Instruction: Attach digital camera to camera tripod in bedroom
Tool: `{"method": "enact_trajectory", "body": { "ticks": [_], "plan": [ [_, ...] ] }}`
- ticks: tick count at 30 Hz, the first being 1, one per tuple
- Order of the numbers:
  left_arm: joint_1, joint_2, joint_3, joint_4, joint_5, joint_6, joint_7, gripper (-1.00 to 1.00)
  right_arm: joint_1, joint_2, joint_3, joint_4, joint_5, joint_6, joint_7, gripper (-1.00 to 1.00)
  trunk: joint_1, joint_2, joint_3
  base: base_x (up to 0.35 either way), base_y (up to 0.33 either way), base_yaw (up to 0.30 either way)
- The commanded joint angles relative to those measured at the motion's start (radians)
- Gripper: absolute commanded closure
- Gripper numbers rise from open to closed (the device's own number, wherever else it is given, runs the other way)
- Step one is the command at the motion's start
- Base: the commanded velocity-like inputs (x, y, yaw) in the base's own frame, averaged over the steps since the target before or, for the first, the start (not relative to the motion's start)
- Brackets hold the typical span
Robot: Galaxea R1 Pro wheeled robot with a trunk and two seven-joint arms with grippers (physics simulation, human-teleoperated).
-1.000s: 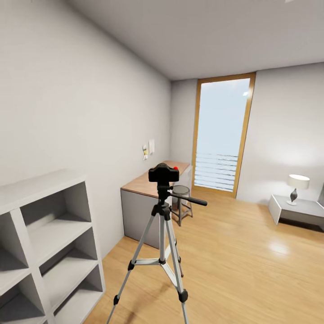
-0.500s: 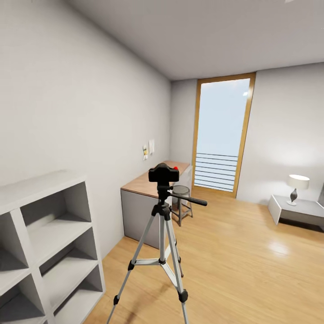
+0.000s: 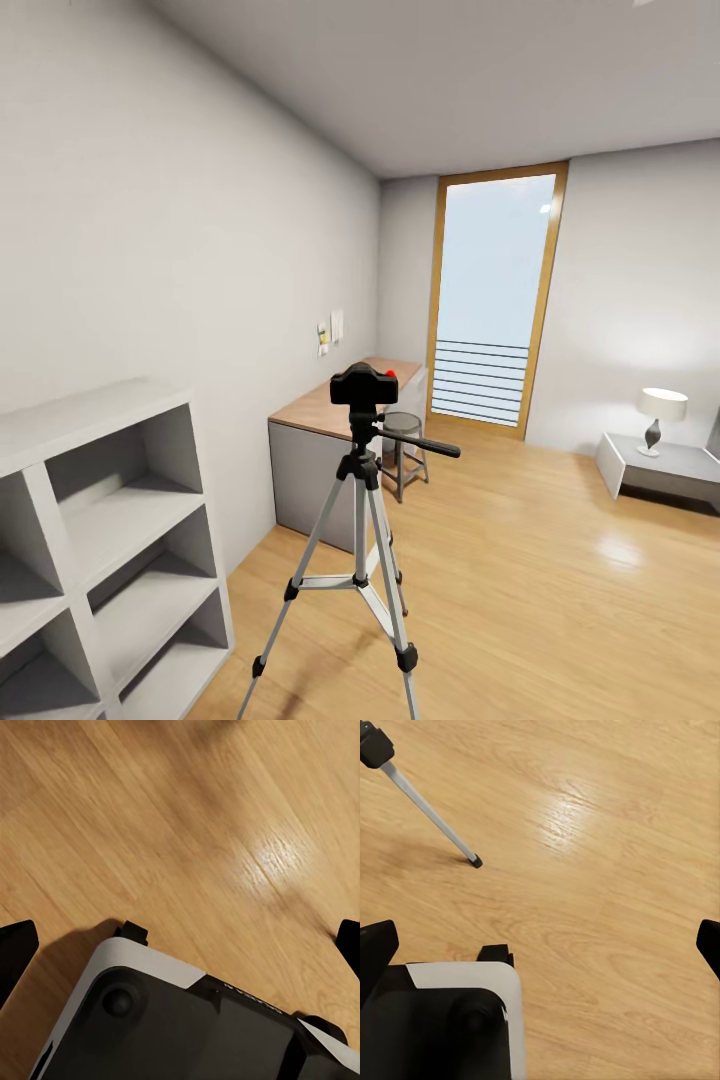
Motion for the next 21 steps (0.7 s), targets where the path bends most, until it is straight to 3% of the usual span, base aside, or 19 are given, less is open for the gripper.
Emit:
{"method": "enact_trajectory", "body": {
  "ticks": [1,21],
  "plan": [
    [0.000,0.000,-0.008,-0.001,0.008,0.000,0.002,-1.00,-0.001,-0.001,-0.003,0.003,-0.001,-0.006,0.004,-1.00,0.000,-0.001,0.000,0.000,0.000,0.000],
    [0.000,0.000,-0.008,-0.001,0.008,0.000,0.002,-1.00,-0.001,0.002,-0.003,0.004,-0.001,0.002,0.003,-1.00,0.000,-0.001,0.000,0.000,0.000,0.000]
  ]
}}
